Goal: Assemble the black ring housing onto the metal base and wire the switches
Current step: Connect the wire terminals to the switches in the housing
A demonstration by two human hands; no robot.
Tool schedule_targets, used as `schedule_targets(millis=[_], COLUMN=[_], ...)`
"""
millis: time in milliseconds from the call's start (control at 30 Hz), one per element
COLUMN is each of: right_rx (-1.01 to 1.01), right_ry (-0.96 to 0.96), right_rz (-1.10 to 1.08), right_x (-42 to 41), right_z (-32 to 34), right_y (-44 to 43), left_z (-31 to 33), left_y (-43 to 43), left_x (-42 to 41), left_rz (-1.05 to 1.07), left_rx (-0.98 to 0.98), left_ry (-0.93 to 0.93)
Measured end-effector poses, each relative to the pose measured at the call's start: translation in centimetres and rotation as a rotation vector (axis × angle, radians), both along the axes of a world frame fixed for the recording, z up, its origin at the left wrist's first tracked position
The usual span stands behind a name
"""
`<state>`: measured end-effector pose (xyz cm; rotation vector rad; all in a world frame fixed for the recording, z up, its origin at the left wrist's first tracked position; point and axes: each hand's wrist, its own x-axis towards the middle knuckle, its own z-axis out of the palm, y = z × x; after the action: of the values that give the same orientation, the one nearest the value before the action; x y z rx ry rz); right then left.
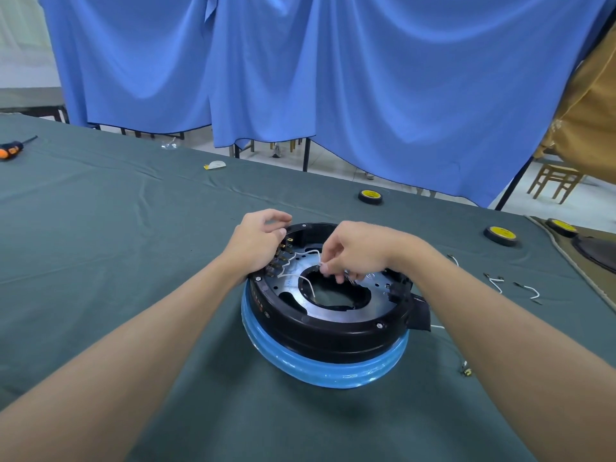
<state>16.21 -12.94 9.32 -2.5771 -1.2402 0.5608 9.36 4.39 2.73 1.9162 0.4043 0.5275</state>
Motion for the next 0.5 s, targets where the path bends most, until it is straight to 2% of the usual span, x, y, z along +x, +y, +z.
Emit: schedule_targets(millis=[100,267,367,500], right_rx=[-0.084,-0.08,0.029,0.28], right_ry=[0.057,-0.04,-0.159,-0.145], right_rz=[-0.03,-0.056,0.018,-0.036], right_x=[-0.1,-0.2,-0.4,-0.5], right_z=[-1.5,-1.9,-1.5,-0.9], right_y=[0.2,0.4,-0.4,-3.0], left_z=[0.0,0.0,0.1,0.1], left_y=[0.0,0.1,0.1,0.1], left_x=[0.0,-0.1,-0.1,-0.1], left_rz=[-0.003,-0.01,-0.011,-0.024], left_rx=[0.006,0.009,0.026,0.068], left_ry=[-0.002,0.0,0.003,0.017])
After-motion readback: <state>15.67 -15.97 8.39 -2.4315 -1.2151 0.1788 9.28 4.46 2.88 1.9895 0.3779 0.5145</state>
